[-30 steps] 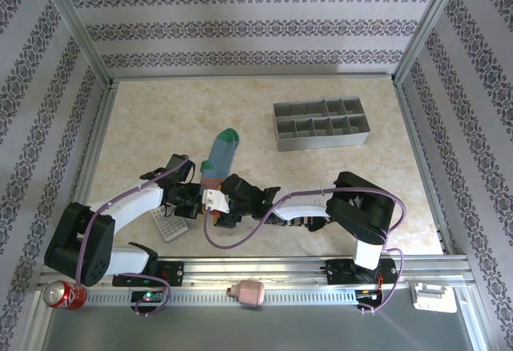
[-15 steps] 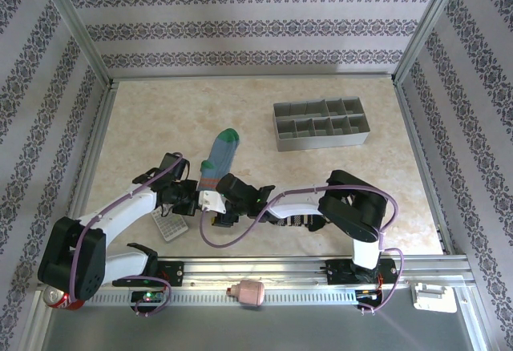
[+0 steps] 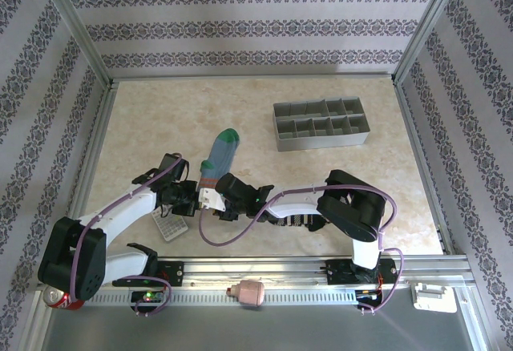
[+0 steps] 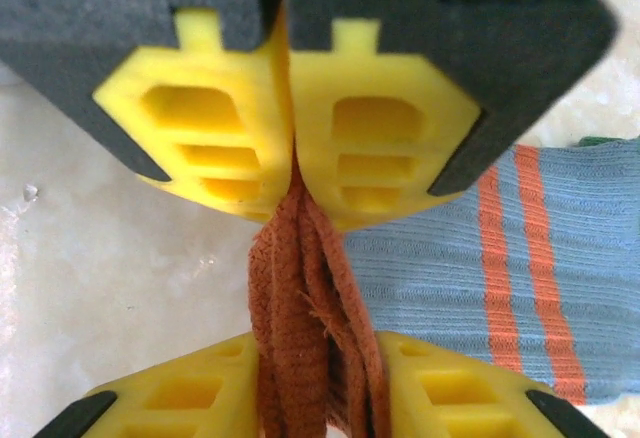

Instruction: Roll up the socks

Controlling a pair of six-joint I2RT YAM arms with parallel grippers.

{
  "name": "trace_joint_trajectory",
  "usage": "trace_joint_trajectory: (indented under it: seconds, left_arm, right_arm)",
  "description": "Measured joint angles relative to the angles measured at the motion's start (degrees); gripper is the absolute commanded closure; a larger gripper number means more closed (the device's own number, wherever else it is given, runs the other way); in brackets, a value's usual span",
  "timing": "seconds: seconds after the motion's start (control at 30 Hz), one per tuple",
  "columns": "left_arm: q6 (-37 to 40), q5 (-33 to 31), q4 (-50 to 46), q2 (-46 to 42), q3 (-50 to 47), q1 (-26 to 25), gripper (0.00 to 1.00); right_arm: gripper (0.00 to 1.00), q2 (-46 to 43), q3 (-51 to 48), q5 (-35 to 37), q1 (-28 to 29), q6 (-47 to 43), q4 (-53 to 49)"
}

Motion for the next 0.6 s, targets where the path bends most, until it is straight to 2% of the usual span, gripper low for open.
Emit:
trace_joint_trajectory:
  seconds: [0.1, 0.2, 0.4, 0.5, 0.53, 0.6]
  left_arm:
    - [0.0, 0.0, 0.11, 0.24, -0.2, 0.09, 1.0]
    - [0.0, 0.0, 0.2, 0.48, -0.22, 0.09, 1.0]
    - [0.0, -0.02, 0.24, 1.36, -0.22, 0.09, 1.0]
    - [0.0, -0.04, 0.24, 1.36, -0.22, 0.09, 1.0]
    - [0.0, -0.04, 0.24, 1.36, -0.22, 0.09, 0.98]
    - [0.13, -0.07, 0.24, 1.36, -0.22, 0.09, 0.81]
  right_arm:
    - [0.64, 0.0, 0.0, -0.02, 0.0, 0.28, 0.02]
    - [0.75, 0.0, 0.02, -0.04, 0.0, 0.59, -0.04]
    - [0.88, 0.0, 0.85, -0.33, -0.02, 0.7, -0.37]
    - [1.0, 0.0, 0.96, -0.52, -0.02, 1.11, -0.55]
    - [1.0, 0.0, 1.01, -0.66, -0.02, 1.29, -0.76]
    - [1.0, -0.11, 1.16, -1.29, -0.04, 2.27, -1.49]
